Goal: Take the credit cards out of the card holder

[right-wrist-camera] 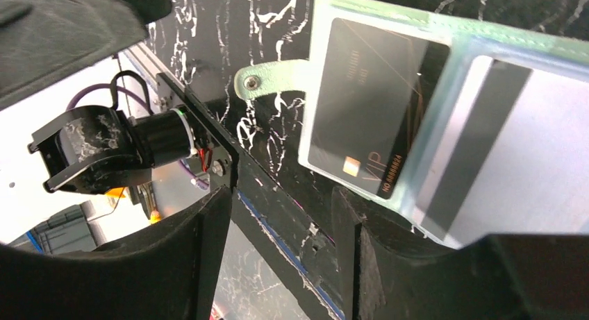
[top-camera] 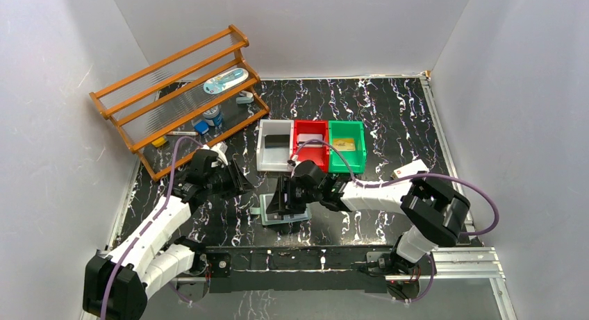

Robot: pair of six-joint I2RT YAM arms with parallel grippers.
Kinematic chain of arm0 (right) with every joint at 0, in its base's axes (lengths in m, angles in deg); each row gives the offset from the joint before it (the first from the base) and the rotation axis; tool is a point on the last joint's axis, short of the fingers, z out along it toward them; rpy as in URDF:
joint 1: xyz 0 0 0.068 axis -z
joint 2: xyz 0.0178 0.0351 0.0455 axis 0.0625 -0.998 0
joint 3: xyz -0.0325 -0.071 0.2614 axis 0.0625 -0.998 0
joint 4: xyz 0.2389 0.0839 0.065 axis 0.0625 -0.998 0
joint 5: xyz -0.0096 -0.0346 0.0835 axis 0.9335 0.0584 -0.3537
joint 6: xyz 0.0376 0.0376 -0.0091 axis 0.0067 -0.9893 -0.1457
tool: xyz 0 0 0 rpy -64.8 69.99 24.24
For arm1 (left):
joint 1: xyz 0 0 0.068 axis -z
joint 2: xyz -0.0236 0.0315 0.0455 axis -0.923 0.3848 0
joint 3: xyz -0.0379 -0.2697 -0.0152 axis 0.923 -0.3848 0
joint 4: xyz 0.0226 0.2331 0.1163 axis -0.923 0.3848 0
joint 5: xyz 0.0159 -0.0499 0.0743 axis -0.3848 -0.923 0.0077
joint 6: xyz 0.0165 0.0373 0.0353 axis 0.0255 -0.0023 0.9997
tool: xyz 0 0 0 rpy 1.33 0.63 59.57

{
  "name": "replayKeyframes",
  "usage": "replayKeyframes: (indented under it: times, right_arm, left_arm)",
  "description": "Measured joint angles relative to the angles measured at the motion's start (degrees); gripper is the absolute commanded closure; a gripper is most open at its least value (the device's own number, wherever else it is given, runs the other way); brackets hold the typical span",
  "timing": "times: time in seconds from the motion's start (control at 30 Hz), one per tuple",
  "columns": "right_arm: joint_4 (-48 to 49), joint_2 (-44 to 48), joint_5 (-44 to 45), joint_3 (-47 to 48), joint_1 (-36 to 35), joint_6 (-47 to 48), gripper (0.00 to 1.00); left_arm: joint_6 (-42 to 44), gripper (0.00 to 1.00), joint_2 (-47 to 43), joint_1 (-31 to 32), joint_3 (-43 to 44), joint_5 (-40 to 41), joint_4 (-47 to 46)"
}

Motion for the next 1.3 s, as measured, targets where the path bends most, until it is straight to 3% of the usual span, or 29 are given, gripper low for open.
replayKeyframes:
  times: [0.2,0.33,0.47,0.63,0.87,1.13,1.3]
  right_arm:
    - [-1.2,1.6,2.0,0.7,-0.1,1.3,0.31]
    - [-5.3,6.2,8.1,0.3,0.4,1.2,0.36]
    - [-7.1,9.8,12.0,-1.2,2.4,0.9,0.41]
    - [-7.8,13.2,15.4,-4.5,4.5,0.0,0.3]
    - [-3.0,15.5,15.5,-10.3,5.3,-1.5,0.45]
    - [3.5,11.1,10.4,-11.0,5.7,-4.2,0.51]
    - [8.8,9.9,8.0,-13.6,5.7,-6.5,0.52]
  left_arm:
    - [0.7,0.64,-0.4,0.0,0.3,0.8,3.4]
    - [0.6,0.74,-0.4,0.0,0.3,-1.4,3.1]
    - [0.5,0.7,0.6,0.0,1.4,-4.7,2.8]
    - [-0.3,0.63,1.1,0.0,4.7,-8.0,0.0]
    - [-1.6,0.64,8.8,1.2,5.4,-14.1,-5.7]
    - [0.2,0.66,17.4,13.9,7.1,-8.0,-3.6]
    - [0.6,0.65,20.8,14.8,7.1,-3.7,-2.5]
